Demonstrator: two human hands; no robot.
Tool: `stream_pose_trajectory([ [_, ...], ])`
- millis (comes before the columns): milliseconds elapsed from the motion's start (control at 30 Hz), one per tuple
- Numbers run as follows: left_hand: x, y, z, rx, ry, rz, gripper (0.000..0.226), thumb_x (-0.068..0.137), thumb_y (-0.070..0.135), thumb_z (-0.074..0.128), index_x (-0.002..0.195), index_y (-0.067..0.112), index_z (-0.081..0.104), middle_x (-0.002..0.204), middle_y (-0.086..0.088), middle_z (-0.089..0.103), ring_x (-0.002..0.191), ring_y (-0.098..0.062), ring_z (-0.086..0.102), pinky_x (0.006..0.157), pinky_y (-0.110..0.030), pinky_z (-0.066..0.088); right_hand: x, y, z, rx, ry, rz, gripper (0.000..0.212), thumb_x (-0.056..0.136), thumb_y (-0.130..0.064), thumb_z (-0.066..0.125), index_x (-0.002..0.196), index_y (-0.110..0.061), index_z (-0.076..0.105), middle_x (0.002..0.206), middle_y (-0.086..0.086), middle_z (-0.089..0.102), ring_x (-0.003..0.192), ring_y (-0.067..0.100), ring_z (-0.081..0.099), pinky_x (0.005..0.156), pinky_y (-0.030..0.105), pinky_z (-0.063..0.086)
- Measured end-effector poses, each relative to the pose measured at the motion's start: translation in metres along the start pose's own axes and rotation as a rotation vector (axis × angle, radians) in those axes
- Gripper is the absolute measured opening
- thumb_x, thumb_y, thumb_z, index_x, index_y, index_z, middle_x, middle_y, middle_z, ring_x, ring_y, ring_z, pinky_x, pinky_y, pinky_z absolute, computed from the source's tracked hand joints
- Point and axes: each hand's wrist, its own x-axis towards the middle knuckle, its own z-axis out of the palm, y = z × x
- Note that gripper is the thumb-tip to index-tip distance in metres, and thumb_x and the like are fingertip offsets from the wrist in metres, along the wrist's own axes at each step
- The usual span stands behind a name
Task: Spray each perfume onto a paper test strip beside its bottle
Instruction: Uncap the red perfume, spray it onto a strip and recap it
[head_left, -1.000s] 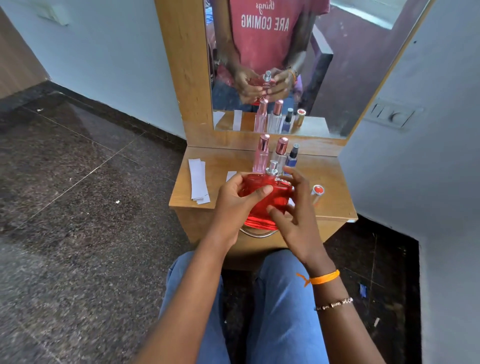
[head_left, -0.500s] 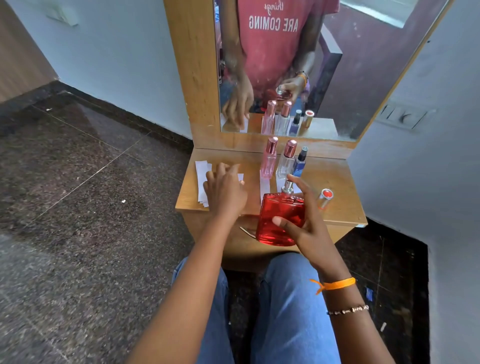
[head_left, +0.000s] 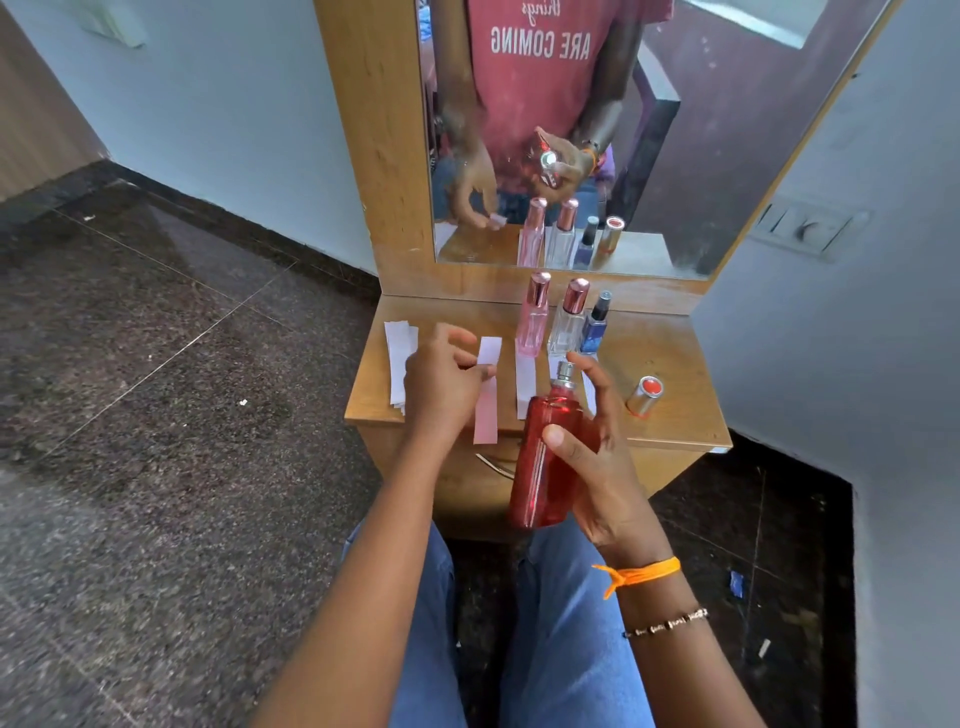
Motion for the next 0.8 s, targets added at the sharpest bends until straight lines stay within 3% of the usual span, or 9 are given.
stream_pose_trajectory([
  [100, -0.005, 0.002, -0.012, -0.202, -0.058, -0.067, 0.020, 0.071, 0.011, 0.078, 0.070, 0.021, 0.061, 0.070, 0.008, 0.063, 0.069, -0.005, 0.060, 0.062, -0.016, 0.044, 0.002, -0.005, -0.001, -0.263, 0.137, -0.114, 0.069, 0.058, -0.021, 0.085, 0.116, -0.038, 0.051, 0.099, -0.014, 0.064, 0.089, 0.007, 0.064, 0.077, 0.021, 0.052],
  [200, -0.012, 0.003, -0.024, -0.408, -0.118, -0.124, 0.018, 0.073, 0.005, 0.075, 0.069, 0.019, 0.065, 0.067, 0.006, 0.065, 0.061, 0.001, 0.060, 0.055, -0.009, 0.044, 0.004, -0.013, -0.004, -0.542, 0.173, -0.225, 0.072, 0.065, -0.017, 0.085, 0.117, -0.046, 0.044, 0.105, -0.020, 0.058, 0.091, -0.006, 0.058, 0.078, 0.010, 0.048],
  [333, -0.020, 0.009, -0.036, -0.557, -0.197, -0.223, 0.017, 0.081, 0.002, 0.067, 0.074, 0.018, 0.068, 0.056, 0.013, 0.068, 0.053, 0.005, 0.061, 0.050, -0.009, 0.047, 0.006, -0.020, -0.008, -0.738, 0.165, -0.262, 0.070, 0.077, -0.017, 0.076, 0.123, -0.048, 0.033, 0.127, 0.004, 0.053, 0.117, 0.020, 0.053, 0.099, 0.040, 0.046],
  [400, -0.023, 0.012, -0.040, -0.592, -0.223, -0.261, 0.018, 0.083, 0.002, 0.064, 0.077, 0.018, 0.069, 0.063, 0.012, 0.070, 0.063, 0.000, 0.064, 0.058, -0.014, 0.051, 0.008, -0.024, -0.007, -0.754, 0.161, -0.276, 0.069, 0.078, -0.016, 0.075, 0.124, -0.043, 0.033, 0.127, 0.004, 0.053, 0.116, 0.019, 0.053, 0.099, 0.036, 0.045],
  [500, -0.026, 0.018, -0.044, -0.579, -0.280, -0.249, 0.018, 0.081, 0.004, 0.066, 0.079, 0.022, 0.070, 0.071, 0.009, 0.071, 0.070, -0.004, 0.065, 0.062, -0.018, 0.050, 0.012, -0.028, -0.005, -0.868, 0.177, -0.352, 0.068, 0.071, -0.016, 0.080, 0.122, -0.040, 0.042, 0.119, 0.002, 0.057, 0.105, 0.007, 0.052, 0.088, 0.009, 0.041],
  [533, -0.027, 0.020, -0.045, -0.575, -0.298, -0.240, 0.019, 0.081, 0.004, 0.067, 0.079, 0.023, 0.070, 0.070, 0.010, 0.071, 0.068, -0.004, 0.065, 0.061, -0.017, 0.052, 0.014, -0.029, -0.005, -0.944, 0.181, -0.388, 0.067, 0.069, -0.017, 0.081, 0.124, -0.034, 0.046, 0.117, 0.001, 0.058, 0.102, 0.005, 0.051, 0.084, 0.006, 0.038],
  [667, -0.031, 0.024, -0.043, -0.582, -0.315, -0.219, 0.019, 0.079, 0.001, 0.068, 0.080, 0.020, 0.071, 0.062, 0.012, 0.070, 0.056, 0.002, 0.062, 0.052, -0.011, 0.050, 0.018, -0.036, 0.002, -1.267, 0.188, -0.487, 0.067, 0.067, -0.024, 0.079, 0.126, -0.032, 0.046, 0.110, 0.002, 0.058, 0.093, 0.019, 0.057, 0.062, 0.026, 0.045],
  [800, -0.033, 0.026, -0.038, -0.549, -0.314, -0.217, 0.018, 0.080, 0.003, 0.067, 0.085, 0.019, 0.071, 0.076, 0.002, 0.070, 0.069, -0.007, 0.062, 0.057, -0.015, 0.051, 0.023, -0.040, 0.008, -1.603, 0.134, -0.601, 0.063, 0.069, -0.024, 0.078, 0.124, -0.031, 0.048, 0.096, 0.004, 0.058, 0.073, 0.024, 0.060, 0.047, 0.022, 0.035],
])
